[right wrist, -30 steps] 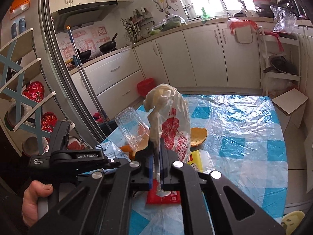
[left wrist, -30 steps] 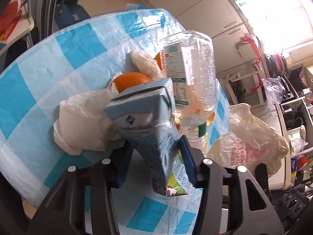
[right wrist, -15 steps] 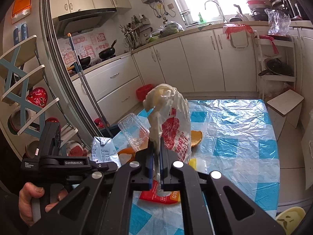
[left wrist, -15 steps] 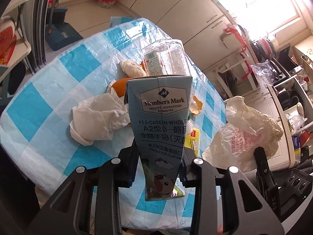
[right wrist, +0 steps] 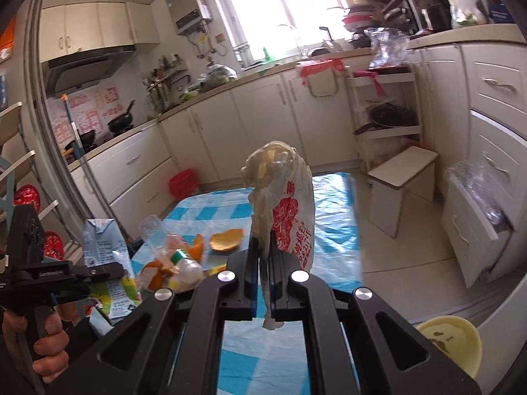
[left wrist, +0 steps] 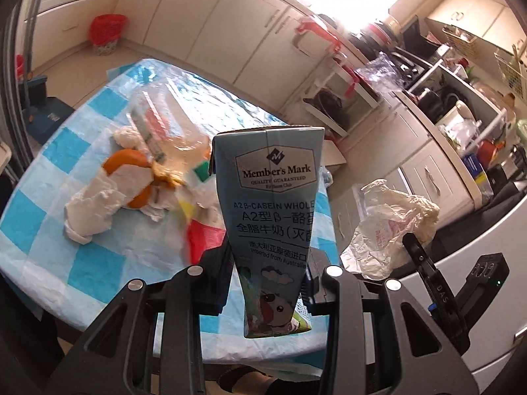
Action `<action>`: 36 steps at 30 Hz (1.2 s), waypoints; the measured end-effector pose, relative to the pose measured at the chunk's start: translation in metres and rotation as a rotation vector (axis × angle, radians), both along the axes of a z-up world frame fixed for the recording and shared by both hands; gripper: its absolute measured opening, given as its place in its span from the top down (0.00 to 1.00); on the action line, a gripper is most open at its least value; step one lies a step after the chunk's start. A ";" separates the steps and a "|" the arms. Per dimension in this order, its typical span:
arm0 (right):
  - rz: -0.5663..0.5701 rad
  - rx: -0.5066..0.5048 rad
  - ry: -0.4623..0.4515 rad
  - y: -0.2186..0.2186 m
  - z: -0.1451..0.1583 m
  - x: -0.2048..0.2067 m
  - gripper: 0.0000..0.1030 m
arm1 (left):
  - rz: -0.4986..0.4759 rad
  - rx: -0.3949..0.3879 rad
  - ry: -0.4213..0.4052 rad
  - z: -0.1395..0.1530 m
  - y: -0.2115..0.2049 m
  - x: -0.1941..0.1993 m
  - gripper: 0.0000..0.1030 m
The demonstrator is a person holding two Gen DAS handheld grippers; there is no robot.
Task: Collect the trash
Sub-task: 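Carry both items to the yellow bin and open both grippers to drop them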
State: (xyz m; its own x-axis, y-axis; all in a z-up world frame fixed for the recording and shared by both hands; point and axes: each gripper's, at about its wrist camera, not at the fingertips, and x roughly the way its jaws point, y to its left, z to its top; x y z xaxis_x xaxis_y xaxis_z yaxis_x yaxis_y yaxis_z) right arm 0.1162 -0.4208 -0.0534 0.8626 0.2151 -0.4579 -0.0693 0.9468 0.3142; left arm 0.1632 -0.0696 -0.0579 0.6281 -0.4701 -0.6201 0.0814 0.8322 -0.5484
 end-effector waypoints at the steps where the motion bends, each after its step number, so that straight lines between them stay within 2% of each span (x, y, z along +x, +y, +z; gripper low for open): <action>1: -0.050 0.000 0.018 -0.014 -0.004 -0.005 0.94 | -0.028 -0.002 0.000 0.001 -0.011 0.000 0.69; 4: -0.191 0.015 0.106 -0.049 -0.024 -0.015 0.94 | -0.116 0.004 -0.010 0.003 -0.045 -0.005 0.69; 8: -0.350 0.059 0.301 -0.090 -0.070 -0.013 0.94 | -0.207 0.016 -0.019 0.005 -0.085 -0.008 0.69; 12: -0.457 0.096 0.493 -0.116 -0.114 0.006 0.94 | -0.263 0.035 -0.013 -0.001 -0.114 -0.009 0.69; 15: -0.492 0.107 0.623 -0.125 -0.141 0.024 0.91 | -0.297 0.061 -0.016 -0.004 -0.134 -0.012 0.69; 16: -0.504 0.105 0.655 -0.128 -0.147 0.026 0.88 | -0.308 0.069 -0.017 -0.004 -0.141 -0.013 0.69; 17: -0.523 0.100 0.682 -0.131 -0.150 0.027 0.71 | -0.317 0.076 -0.018 -0.003 -0.147 -0.013 0.69; 19: -0.563 0.122 0.663 -0.145 -0.145 0.017 0.54 | -0.332 0.087 -0.021 -0.003 -0.154 -0.013 0.69; 22: -0.562 0.148 0.579 -0.147 -0.117 0.005 0.53 | -0.350 0.101 -0.026 -0.005 -0.164 -0.012 0.69; 24: -0.541 0.121 0.490 -0.149 -0.090 -0.002 0.46 | -0.364 0.111 -0.019 -0.009 -0.172 -0.010 0.69; 26: -0.512 0.085 0.374 -0.150 -0.059 -0.012 0.33 | -0.379 0.122 -0.016 -0.014 -0.182 -0.010 0.69; 29: -0.497 0.028 0.214 -0.152 -0.026 -0.027 0.23 | -0.404 0.135 -0.013 -0.020 -0.198 -0.010 0.69; 32: -0.523 0.043 0.140 -0.159 -0.020 -0.041 0.22 | -0.421 0.148 -0.017 -0.023 -0.211 -0.009 0.69; 36: -0.539 0.145 0.152 -0.174 -0.030 -0.040 0.22 | -0.443 0.165 -0.013 -0.030 -0.226 -0.008 0.69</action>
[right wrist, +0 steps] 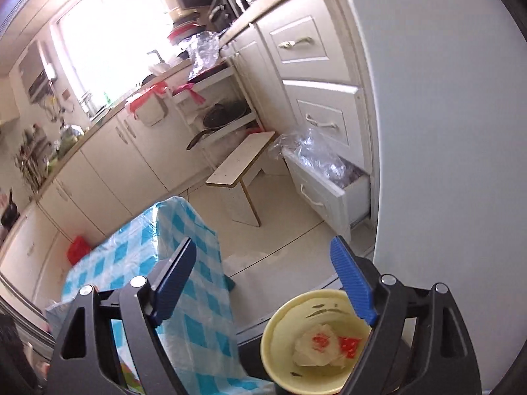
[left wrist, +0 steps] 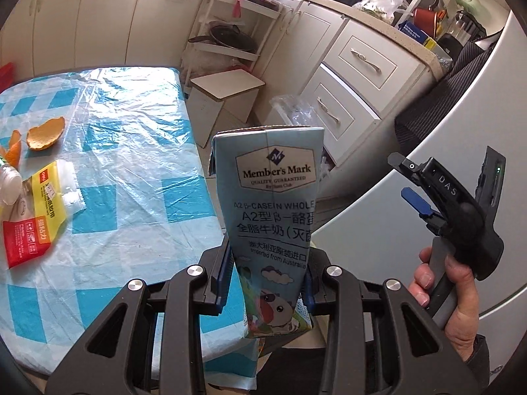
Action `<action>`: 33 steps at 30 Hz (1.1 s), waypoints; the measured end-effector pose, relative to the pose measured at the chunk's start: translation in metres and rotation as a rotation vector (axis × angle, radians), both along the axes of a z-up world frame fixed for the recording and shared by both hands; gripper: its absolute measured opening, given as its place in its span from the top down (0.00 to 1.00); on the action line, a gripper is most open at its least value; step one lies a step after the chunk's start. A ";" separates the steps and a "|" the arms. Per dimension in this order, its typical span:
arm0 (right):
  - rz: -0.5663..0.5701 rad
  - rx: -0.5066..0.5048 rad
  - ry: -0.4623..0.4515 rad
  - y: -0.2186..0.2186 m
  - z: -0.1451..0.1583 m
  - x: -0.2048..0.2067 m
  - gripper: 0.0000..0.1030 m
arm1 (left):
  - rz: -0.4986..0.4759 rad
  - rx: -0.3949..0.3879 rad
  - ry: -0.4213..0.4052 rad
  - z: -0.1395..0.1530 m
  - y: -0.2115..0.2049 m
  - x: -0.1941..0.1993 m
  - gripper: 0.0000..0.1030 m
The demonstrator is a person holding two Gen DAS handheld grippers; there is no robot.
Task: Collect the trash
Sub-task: 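Carry both items to the yellow bin and open both grippers to drop them, then return both grippers to the table above the remaining trash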
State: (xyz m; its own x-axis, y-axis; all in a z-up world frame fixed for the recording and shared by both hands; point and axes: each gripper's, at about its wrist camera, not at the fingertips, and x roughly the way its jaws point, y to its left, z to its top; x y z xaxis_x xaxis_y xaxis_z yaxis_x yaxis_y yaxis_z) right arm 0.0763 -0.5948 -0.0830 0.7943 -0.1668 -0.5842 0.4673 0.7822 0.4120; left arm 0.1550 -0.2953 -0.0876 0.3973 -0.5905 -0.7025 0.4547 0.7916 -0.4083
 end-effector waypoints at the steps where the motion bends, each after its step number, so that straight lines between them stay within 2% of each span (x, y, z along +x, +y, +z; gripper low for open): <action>1: 0.001 0.003 -0.010 0.000 0.002 0.000 0.22 | -0.005 0.004 0.008 -0.004 -0.004 0.001 0.69; 7: -0.006 -0.079 -0.093 0.014 0.025 -0.007 0.22 | -0.045 0.030 0.043 -0.026 -0.039 0.003 0.69; 13: -0.049 -0.072 -0.146 0.010 0.032 -0.008 0.22 | -0.119 0.088 0.113 -0.063 -0.101 0.013 0.67; 15: -0.054 -0.064 -0.141 0.007 0.029 -0.007 0.22 | -0.132 0.119 0.158 -0.078 -0.121 0.018 0.55; 16: -0.055 -0.058 -0.141 0.006 0.029 -0.006 0.22 | -0.133 0.137 0.173 -0.085 -0.128 0.020 0.44; 17: -0.055 -0.055 -0.141 0.005 0.030 -0.005 0.22 | -0.132 0.148 0.185 -0.090 -0.134 0.022 0.38; 20: -0.051 -0.052 -0.144 0.005 0.030 -0.003 0.22 | -0.135 0.168 0.210 -0.097 -0.142 0.024 0.36; 23: -0.050 -0.051 -0.147 0.005 0.030 -0.004 0.22 | -0.126 0.146 0.197 -0.084 -0.129 0.024 0.34; 26: -0.044 -0.047 -0.144 0.008 0.030 -0.002 0.22 | -0.102 0.122 0.140 -0.058 -0.102 0.018 0.30; 29: -0.024 -0.062 -0.138 0.016 0.031 0.003 0.22 | -0.051 0.127 0.039 -0.029 -0.059 0.006 0.22; 33: 0.027 -0.093 -0.125 0.036 0.033 0.011 0.21 | 0.050 0.161 -0.055 -0.003 0.005 -0.001 0.18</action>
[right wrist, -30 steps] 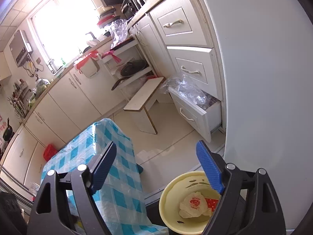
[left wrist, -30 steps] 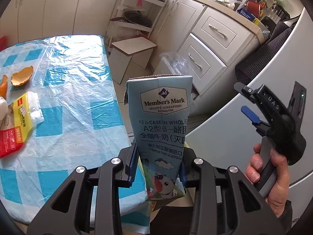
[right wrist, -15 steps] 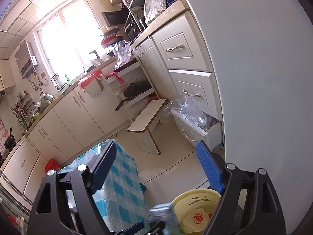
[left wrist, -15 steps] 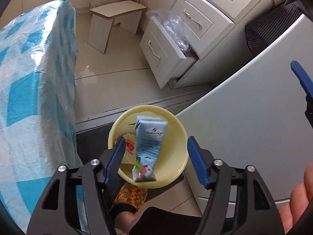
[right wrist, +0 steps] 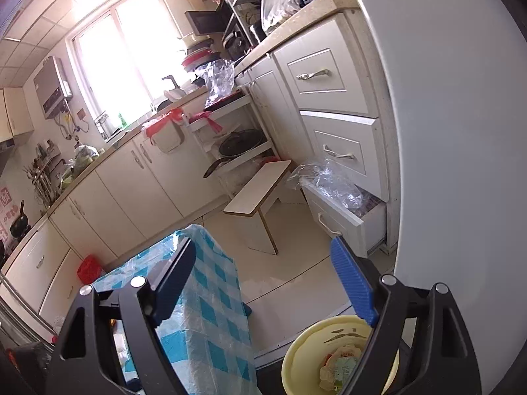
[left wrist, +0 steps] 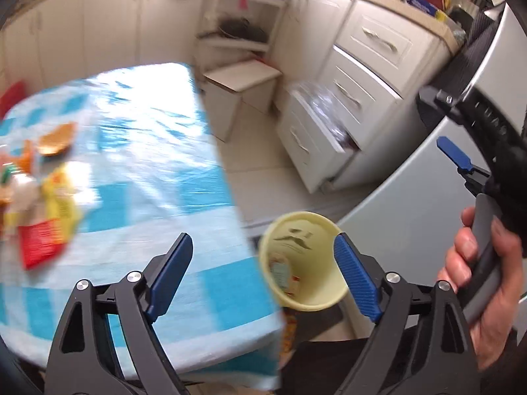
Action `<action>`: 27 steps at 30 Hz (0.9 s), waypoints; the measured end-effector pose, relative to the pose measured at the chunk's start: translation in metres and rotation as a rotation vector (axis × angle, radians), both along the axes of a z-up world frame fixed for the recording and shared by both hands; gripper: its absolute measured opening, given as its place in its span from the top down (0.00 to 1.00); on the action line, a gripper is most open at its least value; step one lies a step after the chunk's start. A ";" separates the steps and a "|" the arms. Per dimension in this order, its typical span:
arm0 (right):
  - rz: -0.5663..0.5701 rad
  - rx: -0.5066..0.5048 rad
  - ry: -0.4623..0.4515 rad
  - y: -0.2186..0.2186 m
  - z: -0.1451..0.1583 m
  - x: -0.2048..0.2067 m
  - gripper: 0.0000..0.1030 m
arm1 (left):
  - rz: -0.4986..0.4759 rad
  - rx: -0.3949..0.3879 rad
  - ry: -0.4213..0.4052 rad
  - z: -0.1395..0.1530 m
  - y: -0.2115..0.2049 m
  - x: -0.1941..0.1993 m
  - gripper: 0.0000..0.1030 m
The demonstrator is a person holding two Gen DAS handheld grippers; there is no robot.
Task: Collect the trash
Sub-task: 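Return both grippers to the table above the remaining trash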
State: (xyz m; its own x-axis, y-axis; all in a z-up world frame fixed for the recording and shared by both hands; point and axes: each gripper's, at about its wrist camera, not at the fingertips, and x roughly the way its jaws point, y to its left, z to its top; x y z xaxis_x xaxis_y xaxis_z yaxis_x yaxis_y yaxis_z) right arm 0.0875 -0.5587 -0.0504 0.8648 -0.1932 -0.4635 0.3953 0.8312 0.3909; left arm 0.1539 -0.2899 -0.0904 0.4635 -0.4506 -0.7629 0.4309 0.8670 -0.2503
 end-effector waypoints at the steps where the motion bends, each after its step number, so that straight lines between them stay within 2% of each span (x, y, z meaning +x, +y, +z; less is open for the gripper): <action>1: 0.014 -0.007 0.001 0.006 0.001 0.002 0.21 | 0.030 0.005 -0.010 0.004 0.016 -0.001 0.17; 7: 0.119 -0.085 -0.014 0.060 0.019 0.013 0.19 | 0.206 -0.011 -0.029 0.019 0.115 -0.006 0.16; 12: 0.227 -0.141 -0.020 0.107 0.025 0.022 0.18 | 0.313 -0.021 -0.023 0.017 0.172 -0.007 0.16; 19: 0.341 -0.163 0.005 0.152 0.025 0.036 0.18 | 0.387 -0.035 -0.032 0.017 0.209 -0.019 0.16; 27: 0.382 -0.182 0.008 0.174 0.026 0.043 0.18 | 0.430 -0.045 -0.066 0.024 0.229 -0.026 0.16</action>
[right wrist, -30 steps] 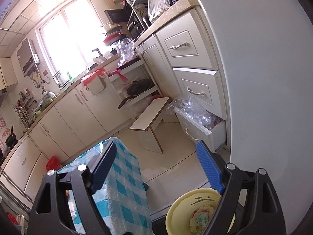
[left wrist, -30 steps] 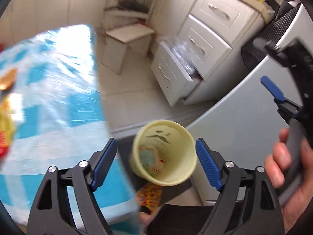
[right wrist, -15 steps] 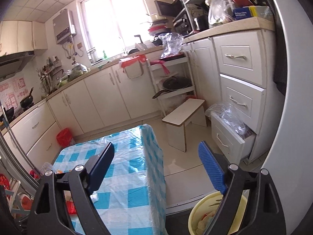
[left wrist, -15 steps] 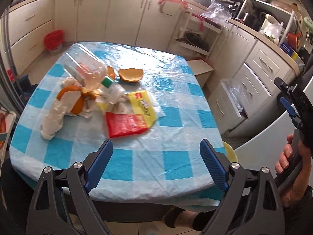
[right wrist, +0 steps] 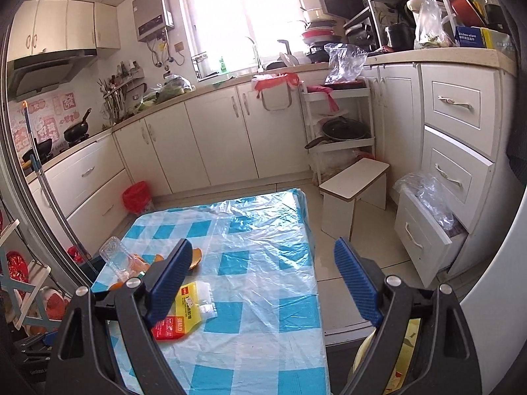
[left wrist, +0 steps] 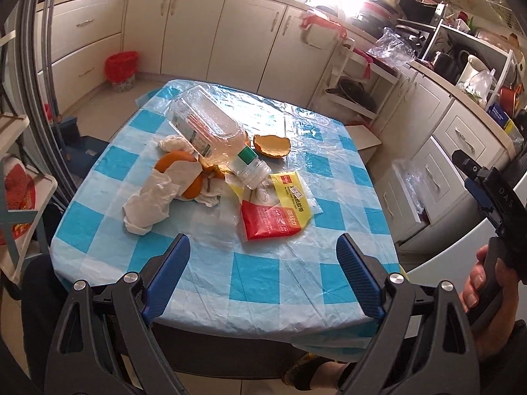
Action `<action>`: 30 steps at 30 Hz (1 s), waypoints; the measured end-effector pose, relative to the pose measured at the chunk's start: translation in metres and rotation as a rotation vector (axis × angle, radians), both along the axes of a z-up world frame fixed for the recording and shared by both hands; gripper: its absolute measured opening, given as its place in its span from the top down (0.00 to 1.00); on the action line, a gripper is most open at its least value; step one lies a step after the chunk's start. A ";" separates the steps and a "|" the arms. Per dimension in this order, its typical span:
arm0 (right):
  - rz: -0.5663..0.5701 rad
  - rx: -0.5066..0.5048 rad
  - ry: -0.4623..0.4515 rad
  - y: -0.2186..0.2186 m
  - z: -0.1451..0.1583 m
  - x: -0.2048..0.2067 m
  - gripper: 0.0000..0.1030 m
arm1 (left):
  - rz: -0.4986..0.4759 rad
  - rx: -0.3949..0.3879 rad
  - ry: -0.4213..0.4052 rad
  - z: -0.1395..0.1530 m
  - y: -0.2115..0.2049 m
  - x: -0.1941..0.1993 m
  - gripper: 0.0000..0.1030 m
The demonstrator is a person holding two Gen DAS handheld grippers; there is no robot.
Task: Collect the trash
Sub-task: 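Return both grippers to the table above the remaining trash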
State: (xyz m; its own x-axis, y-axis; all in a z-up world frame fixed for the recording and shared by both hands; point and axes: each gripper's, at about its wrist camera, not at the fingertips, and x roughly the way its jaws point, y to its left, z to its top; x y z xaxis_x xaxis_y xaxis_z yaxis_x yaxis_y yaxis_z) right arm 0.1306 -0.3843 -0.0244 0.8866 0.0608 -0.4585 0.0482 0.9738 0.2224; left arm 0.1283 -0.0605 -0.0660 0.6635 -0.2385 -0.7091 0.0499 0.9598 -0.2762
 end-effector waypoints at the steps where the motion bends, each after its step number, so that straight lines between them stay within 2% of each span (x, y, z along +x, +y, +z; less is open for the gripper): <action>1: 0.004 -0.003 0.000 0.001 0.000 0.000 0.18 | 0.005 -0.002 0.002 -0.001 0.002 0.000 0.16; 13: 0.041 -0.018 0.007 0.016 0.003 0.004 0.18 | 0.040 0.005 -0.012 0.002 0.012 -0.003 0.16; 30: 0.093 -0.076 0.062 0.046 -0.012 0.021 0.18 | 0.110 -0.012 -0.031 0.006 0.047 -0.007 0.16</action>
State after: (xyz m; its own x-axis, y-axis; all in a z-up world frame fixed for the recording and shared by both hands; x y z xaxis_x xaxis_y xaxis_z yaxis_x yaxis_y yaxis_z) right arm 0.1516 -0.3379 -0.0359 0.8485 0.1044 -0.5189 -0.0314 0.9886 0.1476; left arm 0.1214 -0.0133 -0.0596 0.7073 -0.1715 -0.6858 -0.0466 0.9567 -0.2873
